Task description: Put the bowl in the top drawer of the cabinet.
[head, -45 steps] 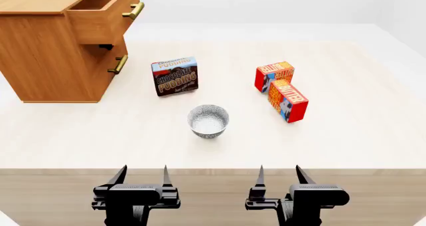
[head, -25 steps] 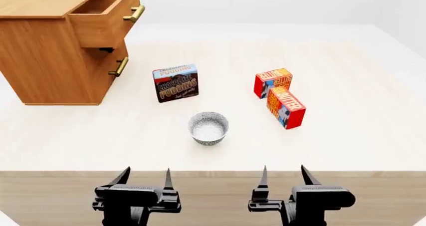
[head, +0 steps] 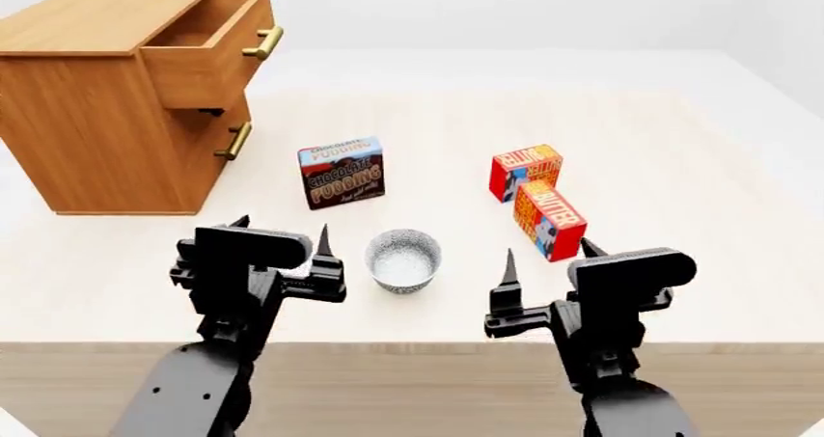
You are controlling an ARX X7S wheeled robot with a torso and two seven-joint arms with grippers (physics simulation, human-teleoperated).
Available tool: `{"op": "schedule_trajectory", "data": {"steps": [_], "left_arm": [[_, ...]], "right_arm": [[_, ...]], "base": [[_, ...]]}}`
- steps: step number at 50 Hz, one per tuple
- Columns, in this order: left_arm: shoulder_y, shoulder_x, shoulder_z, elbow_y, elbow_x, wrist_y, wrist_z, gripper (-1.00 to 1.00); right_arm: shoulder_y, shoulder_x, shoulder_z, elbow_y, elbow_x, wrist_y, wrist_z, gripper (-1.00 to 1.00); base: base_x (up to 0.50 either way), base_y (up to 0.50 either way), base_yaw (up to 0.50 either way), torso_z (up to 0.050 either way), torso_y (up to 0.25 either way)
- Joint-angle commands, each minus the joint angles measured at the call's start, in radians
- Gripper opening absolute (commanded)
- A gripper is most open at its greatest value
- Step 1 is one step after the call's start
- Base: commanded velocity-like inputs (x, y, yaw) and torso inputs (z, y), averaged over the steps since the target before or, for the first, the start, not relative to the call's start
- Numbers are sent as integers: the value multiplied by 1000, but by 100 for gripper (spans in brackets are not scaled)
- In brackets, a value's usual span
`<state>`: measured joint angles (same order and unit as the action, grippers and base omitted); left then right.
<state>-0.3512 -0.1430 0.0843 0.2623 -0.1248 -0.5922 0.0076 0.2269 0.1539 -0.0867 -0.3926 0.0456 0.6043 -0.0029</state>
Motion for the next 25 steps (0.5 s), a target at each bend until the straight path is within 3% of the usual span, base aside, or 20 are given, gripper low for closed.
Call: {"op": "schedule_trajectory", "data": {"steps": [1, 10, 18, 25], "left_arm": [[-293, -20, -21, 64, -58, -331, 9, 100], [-527, -12, -68, 35, -128, -571, 23, 100], [-692, -19, -43, 21, -144, -722, 18, 100], [-812, -27, -24, -51, -163, -796, 41, 100]], "right_arm": [[217, 55, 33, -150, 74, 342, -73, 100], [430, 118, 39, -208, 89, 581, -85, 100], [572, 160, -51, -270, 70, 729, -68, 100], [672, 164, -83, -226, 69, 758, -71, 100]], "base": [[0, 0, 0, 50, 0], [0, 11, 0, 50, 0], [17, 500, 0, 50, 0], [119, 500, 0, 2, 0]]}}
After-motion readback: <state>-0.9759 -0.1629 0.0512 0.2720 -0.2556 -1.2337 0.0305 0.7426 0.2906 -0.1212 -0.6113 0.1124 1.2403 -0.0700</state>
